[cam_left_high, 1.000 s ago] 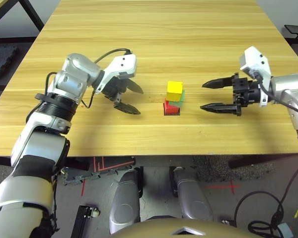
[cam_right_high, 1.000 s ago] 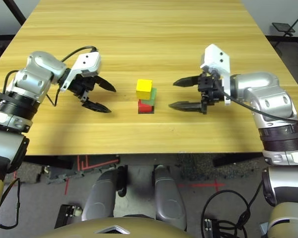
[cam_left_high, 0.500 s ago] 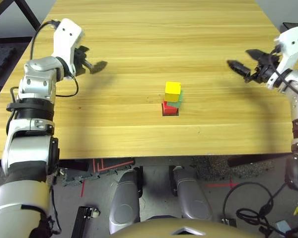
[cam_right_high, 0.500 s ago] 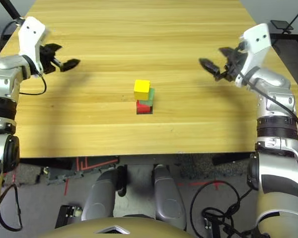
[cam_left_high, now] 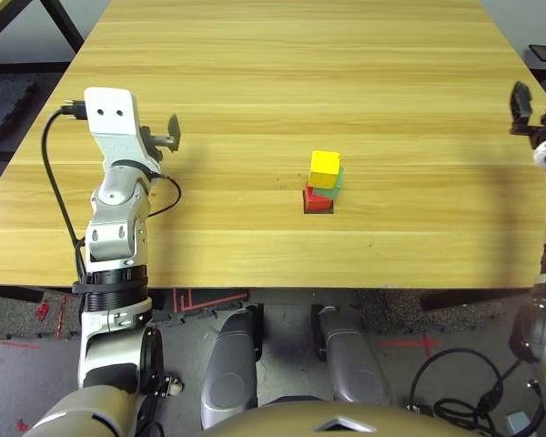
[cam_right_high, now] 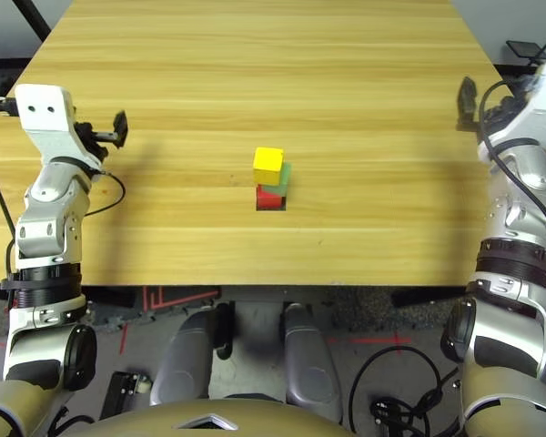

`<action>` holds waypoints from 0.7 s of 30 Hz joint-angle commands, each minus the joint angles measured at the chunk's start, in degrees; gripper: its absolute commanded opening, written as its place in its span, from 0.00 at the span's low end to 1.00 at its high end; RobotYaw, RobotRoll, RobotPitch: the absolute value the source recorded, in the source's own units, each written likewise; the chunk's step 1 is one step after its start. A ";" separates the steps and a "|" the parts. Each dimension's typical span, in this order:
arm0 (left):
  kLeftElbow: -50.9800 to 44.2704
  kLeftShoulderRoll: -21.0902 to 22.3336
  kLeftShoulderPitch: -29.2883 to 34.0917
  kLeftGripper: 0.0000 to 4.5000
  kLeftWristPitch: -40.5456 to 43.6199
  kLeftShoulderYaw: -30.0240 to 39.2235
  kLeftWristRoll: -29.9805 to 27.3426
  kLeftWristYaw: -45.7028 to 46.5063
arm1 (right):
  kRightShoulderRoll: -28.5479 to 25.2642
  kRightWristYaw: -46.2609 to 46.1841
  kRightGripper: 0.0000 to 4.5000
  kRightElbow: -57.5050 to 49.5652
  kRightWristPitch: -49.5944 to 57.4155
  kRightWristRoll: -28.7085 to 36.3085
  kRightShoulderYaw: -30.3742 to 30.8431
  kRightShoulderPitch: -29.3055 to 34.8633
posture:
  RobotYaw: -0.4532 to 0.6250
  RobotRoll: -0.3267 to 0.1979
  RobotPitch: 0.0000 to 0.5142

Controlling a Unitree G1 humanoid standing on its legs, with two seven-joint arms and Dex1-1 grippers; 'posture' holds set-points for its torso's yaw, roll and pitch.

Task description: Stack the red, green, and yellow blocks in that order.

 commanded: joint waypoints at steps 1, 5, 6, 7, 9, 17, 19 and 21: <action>0.59 -1.36 1.16 0.99 -0.98 -2.00 0.31 0.21 | 1.00 -1.28 1.00 -3.40 0.86 1.12 -1.96 3.85 | 0.55 0.72 0.47; 1.76 -2.43 1.95 0.99 -1.65 -2.75 0.04 0.24 | 2.41 -2.89 1.00 -8.35 2.88 2.04 -3.16 8.49 | 0.52 0.69 0.50; 1.62 -2.67 2.39 0.99 -1.66 -2.99 0.23 0.48 | 2.46 -3.06 1.00 -8.85 3.34 2.23 -3.46 9.20 | 0.52 0.68 0.51; 1.00 -3.01 3.03 0.99 -1.24 -2.98 0.10 0.74 | 2.51 -3.12 1.00 -9.51 3.82 2.50 -3.72 9.94 | 0.52 0.68 0.51; -0.47 -3.60 4.26 0.99 -0.74 -3.05 -0.05 1.25 | 2.18 -3.12 1.00 -10.20 4.44 2.85 -4.01 10.83 | 0.51 0.67 0.51; -1.13 -4.85 5.41 0.99 -1.39 -2.86 -0.17 2.77 | 0.96 -2.31 1.00 -7.71 4.25 2.60 -3.37 8.66 | 0.55 0.66 0.47; -1.75 -5.15 5.43 0.99 -0.80 -2.64 -0.25 3.45 | 1.14 -2.19 1.00 -6.28 3.74 2.31 -2.86 7.38 | 0.55 0.67 0.46; -2.04 -4.90 5.36 0.99 -1.14 -2.99 -0.15 3.18 | 1.46 -1.77 1.00 -4.98 3.15 2.03 -2.02 5.86 | 0.56 0.67 0.44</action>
